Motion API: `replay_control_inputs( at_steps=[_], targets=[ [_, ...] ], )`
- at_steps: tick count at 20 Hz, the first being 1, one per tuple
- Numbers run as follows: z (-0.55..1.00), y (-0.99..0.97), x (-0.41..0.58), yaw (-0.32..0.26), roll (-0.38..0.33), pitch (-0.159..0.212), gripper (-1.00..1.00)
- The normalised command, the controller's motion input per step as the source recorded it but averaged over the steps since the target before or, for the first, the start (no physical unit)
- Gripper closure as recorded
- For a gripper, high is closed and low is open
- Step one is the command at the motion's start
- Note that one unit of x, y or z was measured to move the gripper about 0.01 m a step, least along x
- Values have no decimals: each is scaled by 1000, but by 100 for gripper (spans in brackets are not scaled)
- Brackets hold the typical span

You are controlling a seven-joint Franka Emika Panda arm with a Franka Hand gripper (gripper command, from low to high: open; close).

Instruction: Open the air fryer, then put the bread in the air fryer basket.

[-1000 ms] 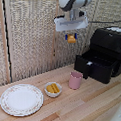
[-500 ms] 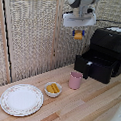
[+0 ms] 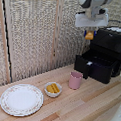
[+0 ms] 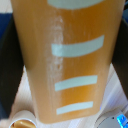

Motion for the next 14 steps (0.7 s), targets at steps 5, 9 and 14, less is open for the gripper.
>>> replay_control_inputs(
  at_steps=[5, 9, 14],
  targets=[
    [-355, -688, -65, -126, 122, -28, 100],
    [-519, -564, 79, -17, 108, -28, 100],
    [-603, -345, 182, 44, 91, 0, 100]
  ],
)
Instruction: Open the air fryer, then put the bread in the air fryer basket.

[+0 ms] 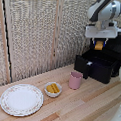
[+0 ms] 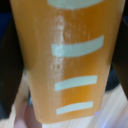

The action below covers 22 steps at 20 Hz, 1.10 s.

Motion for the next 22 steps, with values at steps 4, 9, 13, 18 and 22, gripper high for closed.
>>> replay_control_inputs(
  at_steps=[4, 9, 13, 18, 22],
  targets=[
    [-632, -118, 9, -44, 47, -27, 100],
    [-415, -65, -11, -305, 28, -100, 100],
    [-258, -44, 0, -195, 5, -184, -100],
    [-55, -112, -10, -15, 0, -153, -100],
    [222, -37, -1, -92, -12, -30, -100]
  ],
)
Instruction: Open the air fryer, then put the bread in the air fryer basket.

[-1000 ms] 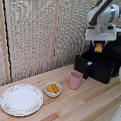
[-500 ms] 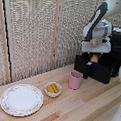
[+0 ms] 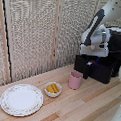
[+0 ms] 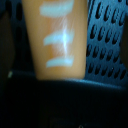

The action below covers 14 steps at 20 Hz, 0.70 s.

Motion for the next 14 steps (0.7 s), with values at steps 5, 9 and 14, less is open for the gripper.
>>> replay_control_inputs(
  at_steps=[5, 9, 14],
  targets=[
    [737, 77, 0, -100, -53, 25, -100],
    [896, 120, 86, -90, 0, 22, -100],
    [829, 108, 88, -128, 2, 54, -100]
  ],
)
